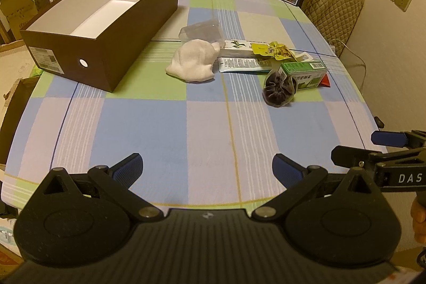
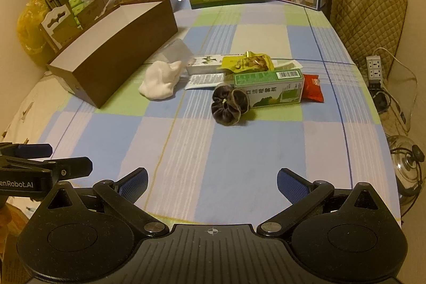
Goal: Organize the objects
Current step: 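Move the right tool toward the dark brown scrunchie, then grasp the dark brown scrunchie with the right tool and lift it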
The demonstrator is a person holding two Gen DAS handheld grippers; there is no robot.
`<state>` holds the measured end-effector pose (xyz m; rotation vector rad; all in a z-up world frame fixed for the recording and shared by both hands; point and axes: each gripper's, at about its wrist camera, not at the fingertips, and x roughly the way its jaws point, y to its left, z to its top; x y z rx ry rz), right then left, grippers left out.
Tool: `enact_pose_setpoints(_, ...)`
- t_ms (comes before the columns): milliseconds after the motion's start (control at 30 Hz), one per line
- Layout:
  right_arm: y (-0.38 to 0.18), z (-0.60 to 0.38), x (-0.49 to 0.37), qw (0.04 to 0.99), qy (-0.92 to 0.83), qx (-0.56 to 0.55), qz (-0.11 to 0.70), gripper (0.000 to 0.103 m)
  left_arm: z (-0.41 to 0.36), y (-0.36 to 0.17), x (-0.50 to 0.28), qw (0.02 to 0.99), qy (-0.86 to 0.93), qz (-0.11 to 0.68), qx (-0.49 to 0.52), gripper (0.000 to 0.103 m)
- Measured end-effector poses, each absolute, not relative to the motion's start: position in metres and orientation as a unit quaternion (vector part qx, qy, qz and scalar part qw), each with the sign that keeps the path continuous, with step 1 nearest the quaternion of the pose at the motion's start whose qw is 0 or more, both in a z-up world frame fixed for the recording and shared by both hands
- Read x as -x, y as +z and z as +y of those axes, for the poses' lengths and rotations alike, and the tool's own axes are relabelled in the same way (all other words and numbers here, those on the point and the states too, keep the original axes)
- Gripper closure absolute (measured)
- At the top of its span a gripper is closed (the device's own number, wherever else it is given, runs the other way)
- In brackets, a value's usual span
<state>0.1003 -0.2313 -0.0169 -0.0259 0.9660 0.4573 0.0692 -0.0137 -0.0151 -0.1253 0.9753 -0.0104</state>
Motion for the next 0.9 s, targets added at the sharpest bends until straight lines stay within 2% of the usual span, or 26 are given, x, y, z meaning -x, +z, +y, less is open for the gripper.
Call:
enact_pose_setpoints(300, -0.029, -0.243, -0.13, 0.865, 0.217, 0.008, 0.453, 0.003, -0.019, -0.024, -0.094, 0.876, 0.002, 0.478, 0.063, 0.001)
enact_pose_setpoints(367, -0.032, -0.243, -0.136, 0.866, 0.221, 0.008, 0.448, 0.009, -0.02, -0.026, -0.1, 0.875, 0.004, 0.479, 0.063, 0.001)
enact_pose_setpoints(900, -0.07, -0.223, -0.195, 0.877, 0.252, 0.02, 0.409, 0.037, -0.017, -0.048, -0.145, 0.873, 0.027, 0.483, 0.066, 0.001)
